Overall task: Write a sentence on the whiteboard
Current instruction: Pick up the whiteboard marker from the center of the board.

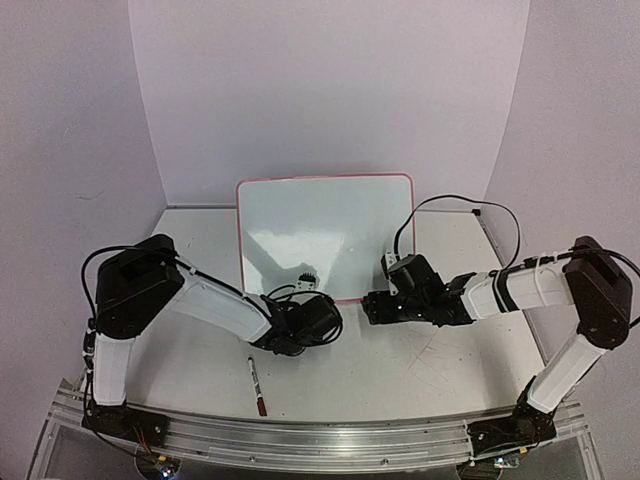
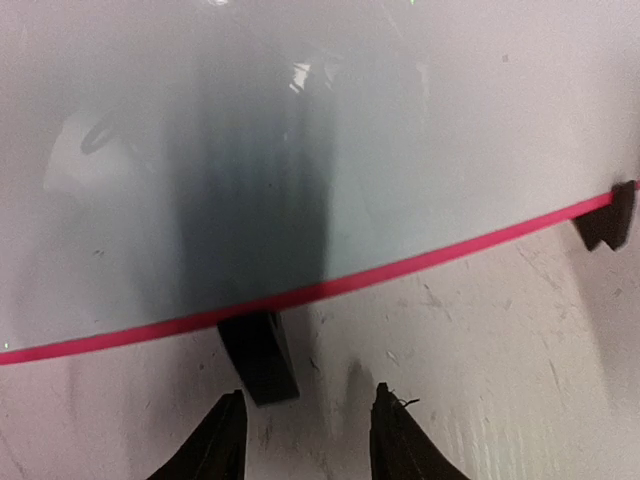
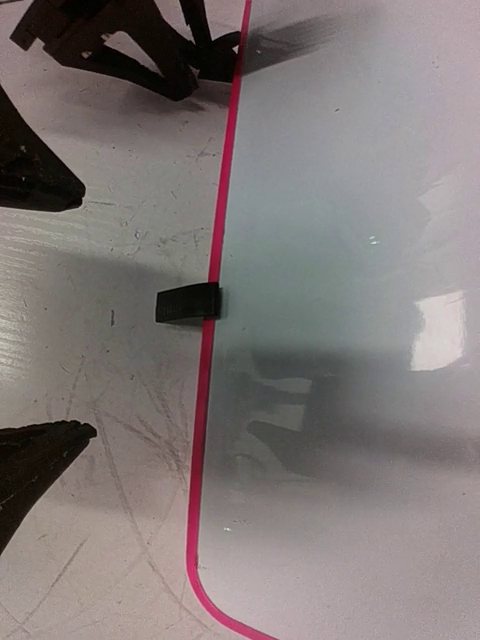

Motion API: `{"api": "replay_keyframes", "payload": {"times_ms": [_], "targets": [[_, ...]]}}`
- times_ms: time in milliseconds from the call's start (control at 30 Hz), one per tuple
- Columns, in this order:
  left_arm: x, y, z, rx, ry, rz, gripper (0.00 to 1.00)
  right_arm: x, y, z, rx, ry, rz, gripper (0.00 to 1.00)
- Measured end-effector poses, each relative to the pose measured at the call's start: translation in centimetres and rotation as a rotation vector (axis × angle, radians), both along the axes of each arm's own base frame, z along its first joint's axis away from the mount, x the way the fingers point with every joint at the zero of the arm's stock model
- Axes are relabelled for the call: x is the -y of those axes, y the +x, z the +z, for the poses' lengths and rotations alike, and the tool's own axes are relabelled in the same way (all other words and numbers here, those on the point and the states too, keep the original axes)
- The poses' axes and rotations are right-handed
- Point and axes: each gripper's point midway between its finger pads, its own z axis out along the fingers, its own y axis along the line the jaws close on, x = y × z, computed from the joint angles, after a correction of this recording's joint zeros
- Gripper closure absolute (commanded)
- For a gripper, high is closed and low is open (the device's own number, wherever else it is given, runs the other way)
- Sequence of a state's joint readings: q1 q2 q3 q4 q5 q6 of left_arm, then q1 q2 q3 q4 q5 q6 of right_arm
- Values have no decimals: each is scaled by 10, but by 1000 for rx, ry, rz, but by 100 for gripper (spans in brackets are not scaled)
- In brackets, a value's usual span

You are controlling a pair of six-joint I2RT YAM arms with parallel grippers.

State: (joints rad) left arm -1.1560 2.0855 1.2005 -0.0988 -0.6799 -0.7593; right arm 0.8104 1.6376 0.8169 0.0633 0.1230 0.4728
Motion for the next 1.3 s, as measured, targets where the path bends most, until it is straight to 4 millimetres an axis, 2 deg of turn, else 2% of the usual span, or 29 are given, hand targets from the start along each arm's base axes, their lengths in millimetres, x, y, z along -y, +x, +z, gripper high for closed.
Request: {"api": "replay_keyframes", "payload": {"times_ms": [67, 267, 333, 400, 467, 533, 600, 700, 833, 967, 1033, 1100, 1233, 1300], "targets": [[-2, -11, 12, -10, -9, -43, 46, 0, 0, 4, 9, 3, 4, 27], [-13, -38, 89, -24, -129, -132, 21, -1, 1, 19, 42, 8, 26, 24], [-22, -44, 111, -49, -171, -139, 18, -2, 2, 23, 48, 3, 37, 23], [-35, -52, 115, -121, -226, -136, 18, -6, 4, 29, 53, 5, 51, 23], [-56, -59, 100, -219, -249, -109, 19, -12, 6, 37, 61, 19, 65, 23], [-83, -68, 71, -330, -215, -62, 23, -19, 9, 43, 66, 34, 78, 23], [-99, -80, 45, -432, -172, -22, 29, -23, 10, 45, 63, 43, 89, 23], [-105, -98, 20, -546, -130, -4, 36, -25, 9, 43, 51, 45, 100, 22], [-110, -113, -3, -648, -69, 30, 45, -24, 8, 42, 47, 35, 100, 19], [-107, -116, -9, -697, -30, 62, 51, -12, 9, 55, 98, 14, 74, 18], [-108, -117, -10, -708, -10, 78, 56, -2, 11, 71, 148, 8, 41, 23], [-109, -117, -11, -716, 9, 93, 66, 11, 14, 91, 210, 8, -14, 24], [-114, -117, -13, -720, 52, 119, 74, 38, 16, 120, 316, 6, -123, 21], [-112, -118, -12, -715, 61, 112, 78, 45, 17, 121, 333, -14, -141, 11]]}}
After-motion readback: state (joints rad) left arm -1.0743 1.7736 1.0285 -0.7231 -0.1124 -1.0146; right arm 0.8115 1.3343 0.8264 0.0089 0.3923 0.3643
